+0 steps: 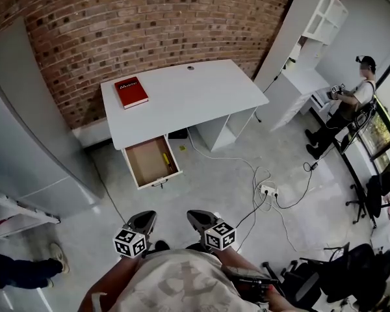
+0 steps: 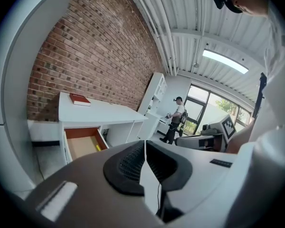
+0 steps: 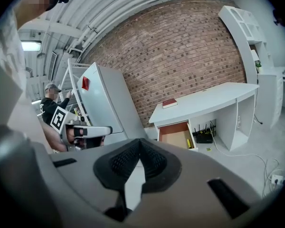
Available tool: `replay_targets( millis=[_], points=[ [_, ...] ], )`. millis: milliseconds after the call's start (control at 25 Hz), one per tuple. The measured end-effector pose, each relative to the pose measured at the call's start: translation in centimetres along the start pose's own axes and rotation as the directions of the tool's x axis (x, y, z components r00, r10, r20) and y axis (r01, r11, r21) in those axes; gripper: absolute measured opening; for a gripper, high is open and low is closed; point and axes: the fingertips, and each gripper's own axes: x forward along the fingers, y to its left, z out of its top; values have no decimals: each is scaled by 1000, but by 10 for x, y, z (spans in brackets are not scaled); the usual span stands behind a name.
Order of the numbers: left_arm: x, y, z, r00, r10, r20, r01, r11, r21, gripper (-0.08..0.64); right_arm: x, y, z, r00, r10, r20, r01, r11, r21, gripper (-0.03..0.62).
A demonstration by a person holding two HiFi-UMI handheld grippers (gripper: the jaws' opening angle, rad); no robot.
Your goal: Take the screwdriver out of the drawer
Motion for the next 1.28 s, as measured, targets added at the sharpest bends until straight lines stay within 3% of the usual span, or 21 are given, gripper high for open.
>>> replay_targets(
  millis=[400, 760, 1280],
  points=[
    [-2, 5, 4, 1000, 13, 22, -12, 1000, -8, 15, -2, -13, -2, 999, -34, 9, 34, 998, 53, 6],
    [-12, 20, 11, 997, 55, 54, -54, 998, -26, 15, 15, -10, 11, 1000, -11, -1, 11, 1000, 23, 8],
    [-3, 23, 10, 998, 44, 37, -42, 998, -45, 15, 19, -12, 13, 999, -24, -30, 24, 1000, -5, 8]
  ],
)
